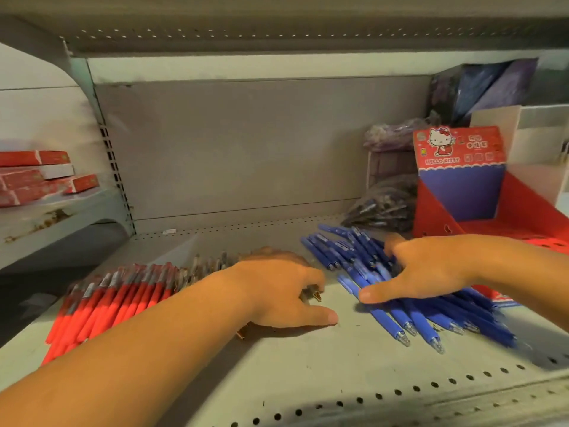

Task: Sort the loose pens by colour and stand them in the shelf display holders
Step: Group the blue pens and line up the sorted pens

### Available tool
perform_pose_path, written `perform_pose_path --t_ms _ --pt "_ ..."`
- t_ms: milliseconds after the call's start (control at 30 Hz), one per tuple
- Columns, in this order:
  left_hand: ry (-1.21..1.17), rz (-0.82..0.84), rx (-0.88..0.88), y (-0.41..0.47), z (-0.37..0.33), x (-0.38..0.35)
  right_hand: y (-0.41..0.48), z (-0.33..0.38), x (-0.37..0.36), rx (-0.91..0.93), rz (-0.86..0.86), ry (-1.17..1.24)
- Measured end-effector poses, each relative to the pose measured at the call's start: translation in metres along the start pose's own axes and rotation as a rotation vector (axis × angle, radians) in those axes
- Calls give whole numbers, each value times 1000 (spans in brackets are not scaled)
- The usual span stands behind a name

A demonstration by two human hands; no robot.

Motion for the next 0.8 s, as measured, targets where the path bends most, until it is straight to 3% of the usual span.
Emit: perform_pose_path --t_ms 300,567,800 --pt "41 -11 26 12 -12 14 6 6 -16 -74 143 -2" --pt "-74 108 150 33 -6 10 20 34 -21 82 19 73" --pt "-248 44 126 19 7 5 24 23 -10 95 42 292"
Point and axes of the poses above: each hand's wrist, its own y-axis towards the middle knuckle, its own x-axis out of the back of the hand, z = x × y, the point moved 7 cm from there along y, towards the middle knuckle, and after that the axes turned 1 degree about x, right-handed, at the moved point
